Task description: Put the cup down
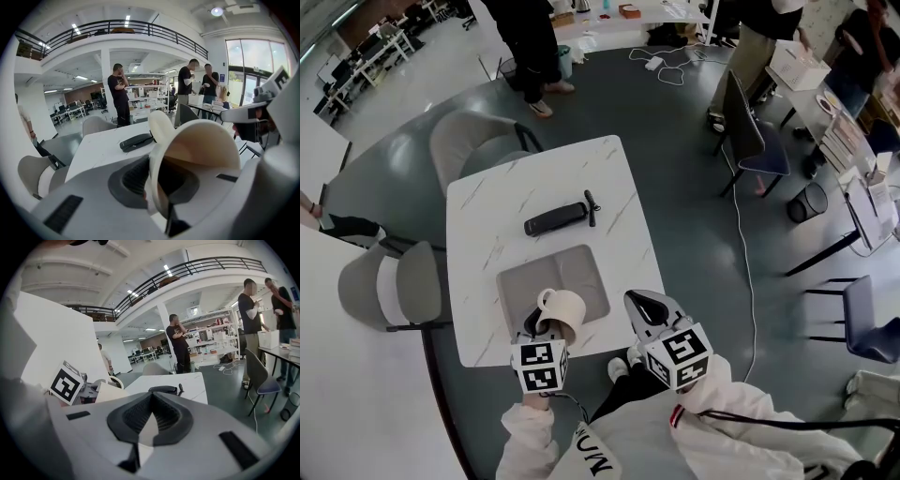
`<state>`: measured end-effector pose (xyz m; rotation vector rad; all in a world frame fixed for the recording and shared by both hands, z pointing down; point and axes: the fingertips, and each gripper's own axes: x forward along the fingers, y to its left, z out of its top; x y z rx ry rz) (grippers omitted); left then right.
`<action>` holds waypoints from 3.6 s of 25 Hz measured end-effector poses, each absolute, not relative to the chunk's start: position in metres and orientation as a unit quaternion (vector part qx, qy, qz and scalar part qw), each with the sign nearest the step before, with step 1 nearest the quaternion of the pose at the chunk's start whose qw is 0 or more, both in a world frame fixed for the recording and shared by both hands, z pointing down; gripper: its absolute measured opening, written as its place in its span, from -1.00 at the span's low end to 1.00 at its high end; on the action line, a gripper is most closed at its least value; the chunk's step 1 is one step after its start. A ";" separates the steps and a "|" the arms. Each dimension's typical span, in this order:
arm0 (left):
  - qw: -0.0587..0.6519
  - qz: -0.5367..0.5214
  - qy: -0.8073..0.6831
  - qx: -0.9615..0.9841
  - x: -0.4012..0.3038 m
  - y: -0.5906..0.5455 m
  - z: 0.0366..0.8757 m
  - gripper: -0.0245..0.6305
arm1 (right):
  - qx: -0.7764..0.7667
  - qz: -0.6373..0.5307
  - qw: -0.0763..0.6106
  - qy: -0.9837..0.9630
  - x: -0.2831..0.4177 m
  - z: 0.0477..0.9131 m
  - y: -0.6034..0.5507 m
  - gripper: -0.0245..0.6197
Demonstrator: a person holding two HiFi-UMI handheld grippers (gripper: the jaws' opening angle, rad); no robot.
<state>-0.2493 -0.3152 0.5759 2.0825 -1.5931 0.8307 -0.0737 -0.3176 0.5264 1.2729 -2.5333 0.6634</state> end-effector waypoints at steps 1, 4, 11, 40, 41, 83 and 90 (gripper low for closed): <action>0.195 0.299 -0.567 0.742 -0.249 -0.319 0.578 -0.78 | 0.434 0.228 0.115 -0.864 -0.073 0.528 -0.320 -0.91; 0.194 0.308 -0.563 0.742 -0.250 -0.331 0.584 -0.78 | 0.435 0.232 0.114 -0.862 -0.075 0.533 -0.327 -0.91; 0.194 0.343 -0.540 0.744 -0.250 -0.362 0.605 -0.78 | 0.437 0.231 0.111 -0.862 -0.075 0.535 -0.340 -0.91; 0.194 0.508 -0.408 0.734 -0.233 -0.432 0.708 -0.78 | 0.473 0.262 0.113 -0.833 -0.039 0.565 -0.349 -0.91; 0.196 0.510 -0.406 0.733 -0.232 -0.433 0.709 -0.78 | 0.474 0.263 0.113 -0.833 -0.038 0.566 -0.349 -0.91; 0.225 0.602 -0.337 0.688 -0.226 -0.449 0.746 -0.78 | 0.479 0.279 0.109 -0.825 -0.029 0.575 -0.358 -0.91; 0.240 0.610 -0.329 0.680 -0.228 -0.448 0.754 -0.78 | 0.481 0.282 0.110 -0.823 -0.027 0.580 -0.358 -0.91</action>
